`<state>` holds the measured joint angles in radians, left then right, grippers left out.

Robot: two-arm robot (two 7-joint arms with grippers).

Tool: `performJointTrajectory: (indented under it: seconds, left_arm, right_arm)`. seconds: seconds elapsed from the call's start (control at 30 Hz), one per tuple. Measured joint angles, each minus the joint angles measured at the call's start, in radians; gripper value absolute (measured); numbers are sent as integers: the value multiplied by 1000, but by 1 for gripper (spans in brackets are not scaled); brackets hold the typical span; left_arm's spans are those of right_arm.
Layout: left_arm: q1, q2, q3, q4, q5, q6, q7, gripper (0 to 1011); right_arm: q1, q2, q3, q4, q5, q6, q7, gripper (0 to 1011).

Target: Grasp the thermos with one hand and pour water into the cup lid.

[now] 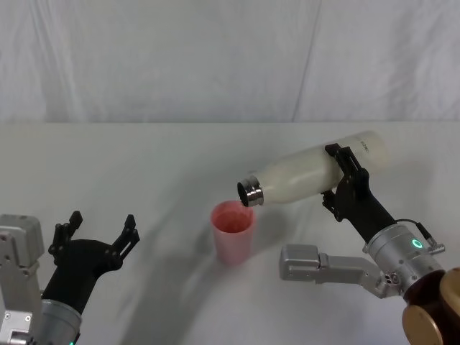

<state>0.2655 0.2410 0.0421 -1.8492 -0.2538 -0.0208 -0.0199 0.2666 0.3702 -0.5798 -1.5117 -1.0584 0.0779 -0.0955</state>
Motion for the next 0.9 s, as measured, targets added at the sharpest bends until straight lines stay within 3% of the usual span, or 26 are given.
performJointTrajectory:
  seconds: [0.9]
  left_arm:
    - [0, 0, 0, 0, 0, 0, 0, 1001]
  right_arm:
    - [6, 2, 0, 1, -1, 0, -1, 950]
